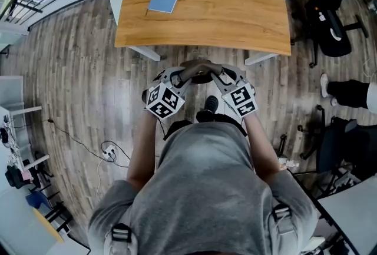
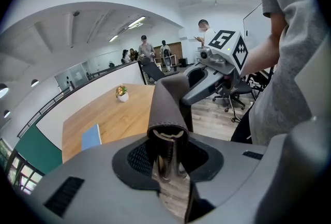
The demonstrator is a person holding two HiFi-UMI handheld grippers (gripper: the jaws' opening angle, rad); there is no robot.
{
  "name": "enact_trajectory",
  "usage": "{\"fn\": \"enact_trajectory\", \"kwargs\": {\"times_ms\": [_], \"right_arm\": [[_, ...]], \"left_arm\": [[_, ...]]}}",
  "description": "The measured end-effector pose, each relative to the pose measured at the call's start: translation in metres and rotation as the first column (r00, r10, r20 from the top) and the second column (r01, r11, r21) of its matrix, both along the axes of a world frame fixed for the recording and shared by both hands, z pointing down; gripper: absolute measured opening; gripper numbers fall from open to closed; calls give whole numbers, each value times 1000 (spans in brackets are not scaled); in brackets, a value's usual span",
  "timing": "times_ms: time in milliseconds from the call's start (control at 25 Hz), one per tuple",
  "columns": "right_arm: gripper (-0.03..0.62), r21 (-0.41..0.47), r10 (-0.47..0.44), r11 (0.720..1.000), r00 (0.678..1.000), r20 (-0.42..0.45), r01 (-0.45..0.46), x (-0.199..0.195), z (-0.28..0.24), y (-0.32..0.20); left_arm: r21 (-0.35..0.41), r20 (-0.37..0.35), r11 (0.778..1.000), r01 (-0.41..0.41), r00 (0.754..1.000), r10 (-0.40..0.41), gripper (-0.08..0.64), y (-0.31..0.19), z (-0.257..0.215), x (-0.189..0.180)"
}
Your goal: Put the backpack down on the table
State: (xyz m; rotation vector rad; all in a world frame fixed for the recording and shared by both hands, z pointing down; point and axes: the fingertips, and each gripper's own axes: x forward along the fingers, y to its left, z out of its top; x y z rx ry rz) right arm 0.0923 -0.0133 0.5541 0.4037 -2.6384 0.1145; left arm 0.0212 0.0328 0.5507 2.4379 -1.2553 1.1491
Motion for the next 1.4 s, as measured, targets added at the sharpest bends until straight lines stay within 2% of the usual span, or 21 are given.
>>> {"fn": "enact_trajectory", "kwargs": {"times_ms": [320,840,1400], "right_arm": [[118,1,-23,1000,1000,6,23,9,4,-23],[118,9,2,1000,1000,-1,-2,11,6,-47],[118,14,61,998,998,-19,-60,-41,8,-123]], "left_arm": [[-4,11,1000,15,1000,-15,121,-22,4,10],[7,6,1000,-6,1000,6,121,-50,6,10],[14,-1,998,-65,998,65,121,-132,10,-45]]}}
